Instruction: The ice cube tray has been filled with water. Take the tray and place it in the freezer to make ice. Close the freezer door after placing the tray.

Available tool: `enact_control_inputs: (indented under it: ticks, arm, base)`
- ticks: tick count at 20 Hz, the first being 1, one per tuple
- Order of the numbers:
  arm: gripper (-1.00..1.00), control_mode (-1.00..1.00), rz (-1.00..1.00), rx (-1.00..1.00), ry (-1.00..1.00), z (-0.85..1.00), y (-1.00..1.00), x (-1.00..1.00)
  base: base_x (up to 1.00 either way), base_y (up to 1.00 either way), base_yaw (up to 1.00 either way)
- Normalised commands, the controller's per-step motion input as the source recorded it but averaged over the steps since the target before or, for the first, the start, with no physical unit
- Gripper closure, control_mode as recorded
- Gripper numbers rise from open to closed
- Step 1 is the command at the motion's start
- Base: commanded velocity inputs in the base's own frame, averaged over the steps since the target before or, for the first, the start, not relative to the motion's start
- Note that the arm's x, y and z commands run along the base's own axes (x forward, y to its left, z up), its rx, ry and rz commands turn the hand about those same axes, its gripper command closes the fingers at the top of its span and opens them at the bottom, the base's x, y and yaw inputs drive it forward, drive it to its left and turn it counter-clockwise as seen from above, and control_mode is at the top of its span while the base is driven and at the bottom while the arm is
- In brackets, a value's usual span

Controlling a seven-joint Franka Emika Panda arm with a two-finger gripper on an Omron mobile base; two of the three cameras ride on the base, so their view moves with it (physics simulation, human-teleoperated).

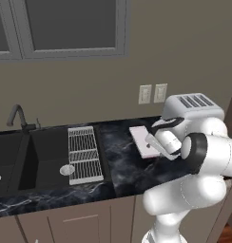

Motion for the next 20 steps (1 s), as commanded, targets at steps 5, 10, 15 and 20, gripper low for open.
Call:
enact_control_inputs:
  ticks: [5,10,15,20]
  arm:
    - [-1.00,-1.00,0.00,0.00,0.02,-0.20,0.38,0.09]
    - [1.00,-1.00,0.00,0.00,0.05,-0.40,0.27,0.01]
    - [1.00,-1.00,0.00,0.03,0.00,-0.22,0.02,0.00]
    - [1.00,-1.00,0.00,0.11,-0.07,0.01,0.00,-0.05]
  base:
    - [0.00,0.00,0.00]
    - [0.00,0.00,0.00]
    - [0.00,0.00,0.00]
    - [0.00,0.00,0.00]
